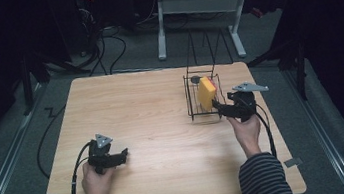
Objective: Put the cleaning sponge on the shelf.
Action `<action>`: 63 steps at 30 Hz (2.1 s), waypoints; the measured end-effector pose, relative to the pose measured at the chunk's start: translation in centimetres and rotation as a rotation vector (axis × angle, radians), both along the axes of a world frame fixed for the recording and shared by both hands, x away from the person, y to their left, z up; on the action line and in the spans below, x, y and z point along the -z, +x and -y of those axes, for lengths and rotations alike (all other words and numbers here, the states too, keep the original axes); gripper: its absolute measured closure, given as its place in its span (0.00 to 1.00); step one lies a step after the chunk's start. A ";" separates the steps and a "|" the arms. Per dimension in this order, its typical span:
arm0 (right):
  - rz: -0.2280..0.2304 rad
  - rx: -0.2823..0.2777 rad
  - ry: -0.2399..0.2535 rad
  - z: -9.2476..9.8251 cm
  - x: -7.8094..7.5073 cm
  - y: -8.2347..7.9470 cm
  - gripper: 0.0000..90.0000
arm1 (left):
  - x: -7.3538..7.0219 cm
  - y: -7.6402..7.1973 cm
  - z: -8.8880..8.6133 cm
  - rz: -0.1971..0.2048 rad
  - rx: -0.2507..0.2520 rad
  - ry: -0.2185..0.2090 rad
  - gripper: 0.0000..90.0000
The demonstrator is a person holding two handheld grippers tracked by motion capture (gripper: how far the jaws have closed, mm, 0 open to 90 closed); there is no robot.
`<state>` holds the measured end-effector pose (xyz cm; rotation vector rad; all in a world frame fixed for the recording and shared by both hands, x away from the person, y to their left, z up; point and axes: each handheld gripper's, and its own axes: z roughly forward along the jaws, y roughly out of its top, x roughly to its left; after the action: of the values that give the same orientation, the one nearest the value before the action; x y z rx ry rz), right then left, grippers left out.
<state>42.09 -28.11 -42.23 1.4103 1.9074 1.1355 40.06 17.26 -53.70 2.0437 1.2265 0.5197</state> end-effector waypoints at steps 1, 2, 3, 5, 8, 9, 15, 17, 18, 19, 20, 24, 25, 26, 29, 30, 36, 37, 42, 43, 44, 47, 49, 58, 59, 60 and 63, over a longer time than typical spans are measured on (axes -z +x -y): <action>0.004 -0.004 0.003 0.0 -0.1 -0.2 0.32 | 0.0 0.0 0.0 0.000 0.000 0.000 0.19; 0.008 -0.007 0.003 0.1 -0.3 -0.4 0.32 | 0.0 0.0 0.0 0.000 0.000 0.000 0.19; 0.011 -0.011 0.004 0.1 -0.3 -0.5 0.32 | 0.0 0.0 0.0 0.000 0.000 0.000 0.19; 0.022 -0.012 0.015 0.4 -0.3 -1.0 0.34 | 0.0 0.0 0.0 0.000 0.000 0.000 0.19; 0.023 -0.008 0.029 0.7 -0.1 -1.5 0.34 | 0.0 0.0 0.0 0.000 0.000 0.000 0.19; 0.021 -0.008 0.025 0.9 -0.1 -1.6 0.34 | 0.0 0.0 0.0 0.000 0.000 0.000 0.19; 0.039 -0.011 0.047 1.3 -0.3 -2.8 0.35 | 0.0 0.0 0.0 0.000 0.000 0.000 0.19; 0.041 -0.011 0.052 1.5 -0.3 -3.1 0.35 | 0.0 0.0 0.0 0.000 0.000 0.000 0.19; 0.045 -0.012 0.054 1.6 -0.4 -3.3 0.35 | 0.0 0.0 0.0 0.000 0.000 0.000 0.19; 0.046 -0.013 0.056 1.8 -0.4 -3.5 0.35 | 0.0 0.0 0.0 0.000 0.000 0.000 0.19; 0.047 -0.015 0.059 1.9 -0.4 -3.7 0.35 | 0.0 0.0 0.0 0.000 0.000 0.000 0.19; 0.061 -0.021 0.078 2.2 -0.7 -4.6 0.35 | 0.0 0.0 0.0 -0.001 0.001 0.002 0.19; 0.065 -0.021 0.080 2.3 -0.7 -4.7 0.35 | 0.0 0.0 0.0 0.000 0.000 0.000 0.19; 0.066 -0.021 0.083 2.3 -0.8 -5.0 0.35 | 0.0 0.0 0.0 -0.001 0.002 0.002 0.19; 0.079 -0.024 0.094 2.6 -0.9 -5.7 0.36 | 0.0 0.0 0.0 -0.001 0.002 0.002 0.19; 0.080 -0.024 0.097 2.6 -1.0 -5.9 0.36 | 0.0 0.0 0.0 -0.001 0.002 0.002 0.19; 0.086 -0.025 0.114 3.2 -0.9 -7.0 0.36 | 0.0 0.0 0.0 -0.001 0.002 0.002 0.19; 0.089 -0.025 0.119 3.3 -0.9 -7.2 0.36 | 0.0 0.0 0.0 -0.001 0.002 0.002 0.19; 0.092 -0.025 0.135 3.6 -0.7 -8.1 0.36 | 0.0 0.0 0.0 -0.001 0.002 0.002 0.19; 0.091 -0.024 0.136 3.7 -0.6 -8.3 0.36 | 0.0 0.0 0.0 -0.001 0.002 0.002 0.19; 0.095 -0.027 0.136 3.7 -0.6 -8.5 0.36 | 0.0 0.0 0.0 -0.002 0.001 0.003 0.19; 0.095 -0.030 0.143 3.9 -0.5 -9.0 0.36 | 0.0 0.0 0.0 -0.002 0.001 0.003 0.19; 0.097 -0.029 0.147 3.9 -0.3 -9.4 0.36 | 0.0 0.0 0.0 -0.002 0.001 0.003 0.19; 0.098 -0.038 0.165 4.0 0.4 -10.4 0.36 | 0.0 0.0 0.0 -0.001 0.001 0.002 0.19; 0.097 -0.040 0.168 4.0 0.5 -10.5 0.37 | 0.0 0.0 0.0 -0.001 0.002 0.002 0.19; 0.096 -0.041 0.170 4.0 0.6 -10.6 0.36 | 0.0 0.0 0.0 -0.001 0.002 0.002 0.19; 0.093 -0.043 0.173 4.0 1.0 -10.8 0.37 | 0.0 0.0 0.0 -0.001 0.002 0.002 0.19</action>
<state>31.25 -32.07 -43.18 1.3856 1.8189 1.3907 40.07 17.28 -53.69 2.0470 1.2254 0.5196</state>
